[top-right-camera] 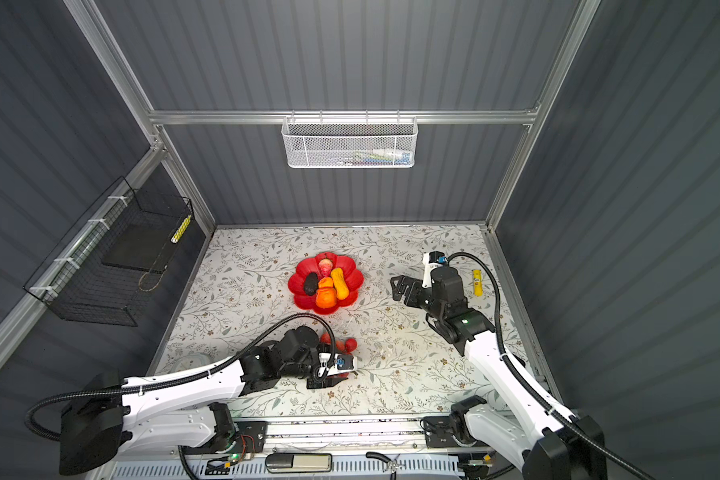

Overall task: Place and organize the fake fruits in the fruit bowl
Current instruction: 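Grasp the strawberry bunch stem with the left gripper while the right arm withdraws, then lift the strawberry bunch with the left gripper and lay it on the bowl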

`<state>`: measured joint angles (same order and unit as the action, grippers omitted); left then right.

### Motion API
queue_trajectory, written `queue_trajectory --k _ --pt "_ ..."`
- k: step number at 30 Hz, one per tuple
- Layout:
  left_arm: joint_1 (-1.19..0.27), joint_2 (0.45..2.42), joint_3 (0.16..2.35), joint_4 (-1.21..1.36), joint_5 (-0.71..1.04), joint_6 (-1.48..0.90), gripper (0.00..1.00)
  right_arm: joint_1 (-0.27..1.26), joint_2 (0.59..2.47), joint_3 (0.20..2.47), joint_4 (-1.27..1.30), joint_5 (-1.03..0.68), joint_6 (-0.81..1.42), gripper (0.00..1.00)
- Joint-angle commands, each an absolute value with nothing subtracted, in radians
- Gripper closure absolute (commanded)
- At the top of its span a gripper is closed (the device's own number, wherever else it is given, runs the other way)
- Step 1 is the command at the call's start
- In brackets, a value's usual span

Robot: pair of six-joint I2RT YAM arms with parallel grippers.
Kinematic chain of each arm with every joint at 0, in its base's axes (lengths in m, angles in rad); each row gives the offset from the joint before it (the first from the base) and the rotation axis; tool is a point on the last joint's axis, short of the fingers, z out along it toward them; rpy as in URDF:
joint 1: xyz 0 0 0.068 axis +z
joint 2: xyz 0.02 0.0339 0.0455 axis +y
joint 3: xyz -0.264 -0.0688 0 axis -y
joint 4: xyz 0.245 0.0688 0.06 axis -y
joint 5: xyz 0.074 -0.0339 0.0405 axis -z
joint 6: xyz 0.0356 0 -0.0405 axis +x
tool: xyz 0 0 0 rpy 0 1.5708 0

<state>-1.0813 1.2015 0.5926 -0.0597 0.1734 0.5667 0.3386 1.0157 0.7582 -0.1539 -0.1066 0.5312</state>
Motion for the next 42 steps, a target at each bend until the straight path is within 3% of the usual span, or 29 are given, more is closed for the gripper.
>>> queue_trajectory --k 1,11,17,21,28,37,42 --pt "-1.091 1.236 0.601 -0.005 0.203 0.613 0.44 0.332 0.994 0.744 -0.175 -0.114 0.536 0.01" --pt "-1.118 1.370 0.614 0.068 0.143 0.631 0.45 0.318 0.976 0.731 -0.179 -0.121 0.538 0.01" --pt "-1.118 1.408 0.620 0.114 0.084 0.613 0.51 0.311 0.971 0.721 -0.176 -0.127 0.541 0.01" --pt "-1.118 1.438 0.633 0.116 0.062 0.607 0.63 0.307 0.967 0.719 -0.175 -0.126 0.540 0.01" --pt "-1.118 1.442 0.682 0.086 0.007 0.574 1.00 0.302 0.976 0.718 -0.166 -0.129 0.544 0.01" --pt "-1.118 1.296 0.780 0.070 -0.158 0.496 1.00 0.301 0.991 0.731 -0.159 -0.134 0.546 0.01" --pt "-1.088 1.296 1.011 -0.178 -0.279 0.408 1.00 0.296 0.984 0.738 -0.174 -0.134 0.543 0.01"
